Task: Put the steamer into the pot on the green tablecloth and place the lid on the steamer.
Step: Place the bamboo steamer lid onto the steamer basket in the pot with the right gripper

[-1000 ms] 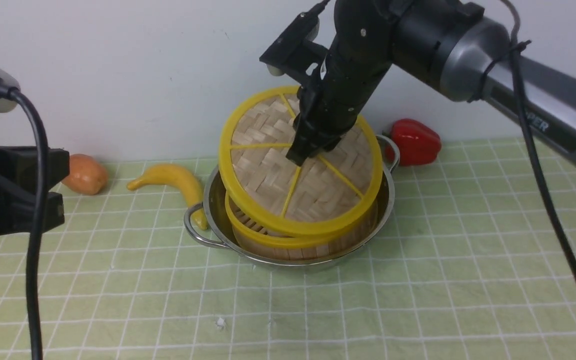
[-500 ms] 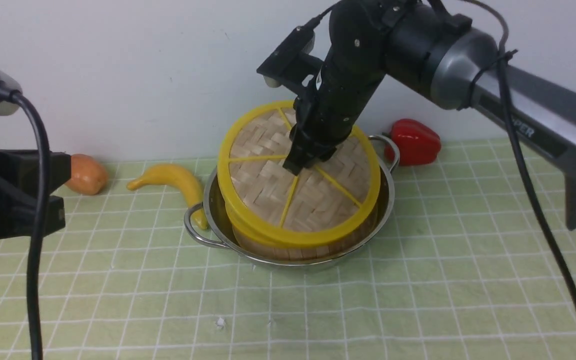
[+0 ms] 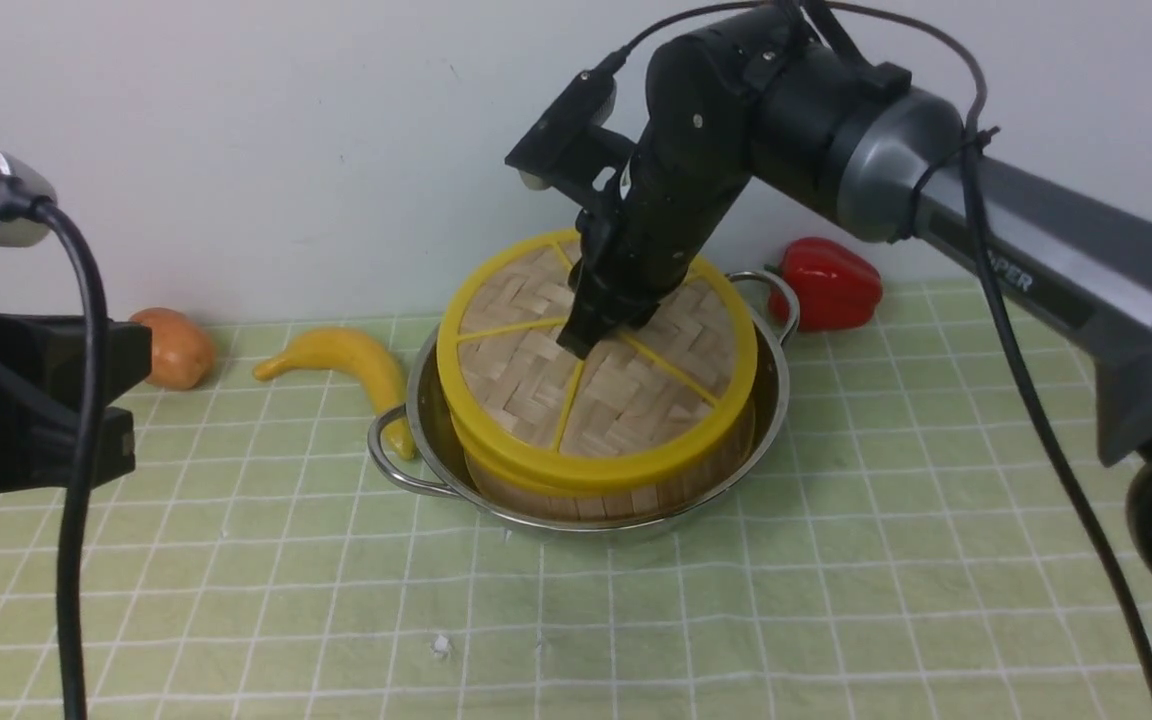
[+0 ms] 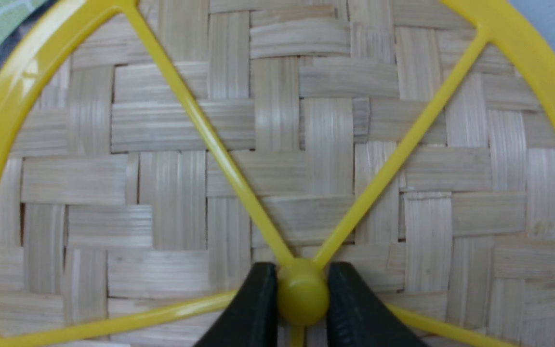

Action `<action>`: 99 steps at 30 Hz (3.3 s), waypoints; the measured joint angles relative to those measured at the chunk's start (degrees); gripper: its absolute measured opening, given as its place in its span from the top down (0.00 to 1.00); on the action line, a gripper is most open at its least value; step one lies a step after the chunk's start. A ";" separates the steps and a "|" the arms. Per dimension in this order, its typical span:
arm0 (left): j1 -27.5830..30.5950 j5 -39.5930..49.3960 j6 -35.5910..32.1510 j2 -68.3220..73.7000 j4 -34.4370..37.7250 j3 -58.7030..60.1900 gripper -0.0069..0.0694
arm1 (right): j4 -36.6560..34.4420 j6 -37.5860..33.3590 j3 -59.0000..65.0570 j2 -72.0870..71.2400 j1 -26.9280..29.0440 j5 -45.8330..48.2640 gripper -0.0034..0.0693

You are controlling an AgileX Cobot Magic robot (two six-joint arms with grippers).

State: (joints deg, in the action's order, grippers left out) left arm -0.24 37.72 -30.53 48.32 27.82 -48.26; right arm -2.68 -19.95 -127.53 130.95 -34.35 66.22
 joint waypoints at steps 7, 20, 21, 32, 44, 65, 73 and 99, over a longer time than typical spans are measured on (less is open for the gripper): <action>0.00 0.00 -0.07 0.00 0.00 0.00 0.74 | -0.59 -1.34 0.00 0.00 0.00 -1.60 0.75; 0.00 0.23 -0.07 0.00 0.00 0.00 0.74 | -1.05 -1.34 -0.04 2.62 0.00 -3.59 0.75; 0.00 0.23 -0.07 0.00 0.00 0.00 0.74 | -1.08 -1.34 -0.04 2.97 0.00 -3.64 0.75; 0.00 0.37 -0.07 0.00 0.00 0.00 0.74 | -1.27 -1.34 -0.52 3.53 0.00 -4.45 0.73; 0.00 0.37 -0.07 0.00 0.00 0.00 0.73 | 3.63 2.71 -0.35 -4.25 0.05 -3.36 0.20; 0.00 0.21 -0.07 0.00 0.00 0.00 0.71 | 14.41 13.99 -0.53 -22.22 0.23 2.89 0.97; 0.00 0.27 -0.07 0.00 0.00 0.00 0.70 | -3.38 1.88 -0.44 -11.53 0.00 4.17 0.97; 0.00 0.37 -0.07 0.00 0.00 0.00 0.69 | -0.36 -0.97 -0.64 2.79 0.00 -4.04 0.97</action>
State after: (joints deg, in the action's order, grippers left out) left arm -0.24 38.08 -30.60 48.32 27.82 -48.26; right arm -3.03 -20.92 -128.17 133.74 -34.36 62.18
